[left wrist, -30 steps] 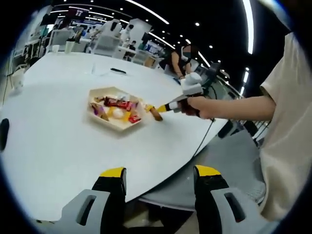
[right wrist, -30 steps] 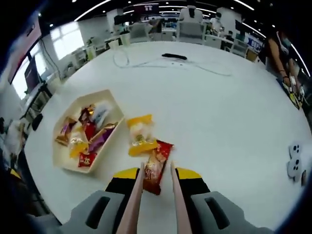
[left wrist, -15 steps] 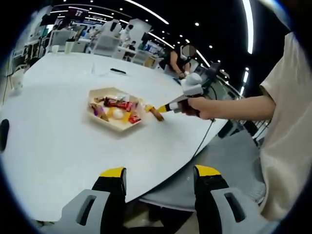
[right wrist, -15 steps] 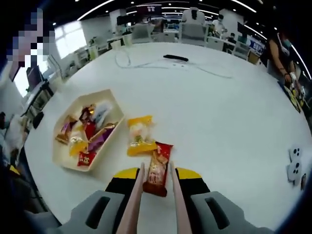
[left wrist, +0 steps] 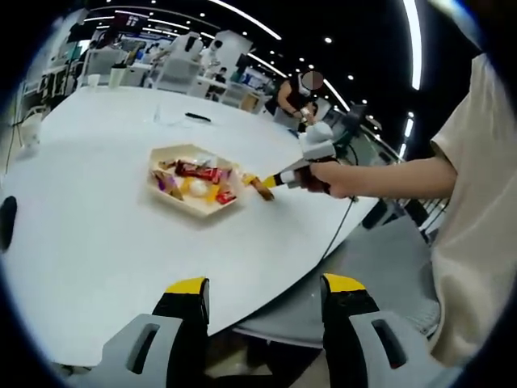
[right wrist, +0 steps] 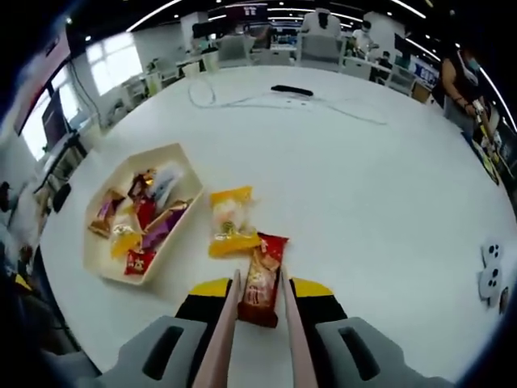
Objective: Place the target food into the container with the food tongs after gripping and lifting it, then release it inside without dropping or visibly crushing the food.
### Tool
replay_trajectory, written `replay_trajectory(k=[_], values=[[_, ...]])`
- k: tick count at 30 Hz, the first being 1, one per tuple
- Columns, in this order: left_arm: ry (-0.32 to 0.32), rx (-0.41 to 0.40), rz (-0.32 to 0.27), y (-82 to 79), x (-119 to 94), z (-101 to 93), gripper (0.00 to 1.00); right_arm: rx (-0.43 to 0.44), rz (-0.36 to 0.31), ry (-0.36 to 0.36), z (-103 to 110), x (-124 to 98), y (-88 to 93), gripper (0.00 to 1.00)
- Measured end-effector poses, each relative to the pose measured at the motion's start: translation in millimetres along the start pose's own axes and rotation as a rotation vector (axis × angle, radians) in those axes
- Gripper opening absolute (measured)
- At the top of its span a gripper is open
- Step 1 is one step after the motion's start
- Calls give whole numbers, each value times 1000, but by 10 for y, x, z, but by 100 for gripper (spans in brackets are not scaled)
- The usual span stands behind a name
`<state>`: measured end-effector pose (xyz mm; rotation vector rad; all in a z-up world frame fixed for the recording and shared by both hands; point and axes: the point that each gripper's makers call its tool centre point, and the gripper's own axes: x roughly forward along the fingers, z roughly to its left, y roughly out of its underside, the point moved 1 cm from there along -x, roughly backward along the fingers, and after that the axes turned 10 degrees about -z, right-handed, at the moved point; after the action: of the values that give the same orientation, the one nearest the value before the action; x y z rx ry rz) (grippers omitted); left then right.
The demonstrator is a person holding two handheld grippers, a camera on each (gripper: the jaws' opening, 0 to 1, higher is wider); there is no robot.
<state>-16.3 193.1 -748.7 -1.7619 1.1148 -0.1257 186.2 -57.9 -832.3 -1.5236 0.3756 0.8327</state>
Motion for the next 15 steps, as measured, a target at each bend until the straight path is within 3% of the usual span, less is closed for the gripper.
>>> replay_trajectory(k=[15], values=[[6, 2, -4, -26, 22, -22, 55, 32, -11, -7, -2, 1, 3, 23]])
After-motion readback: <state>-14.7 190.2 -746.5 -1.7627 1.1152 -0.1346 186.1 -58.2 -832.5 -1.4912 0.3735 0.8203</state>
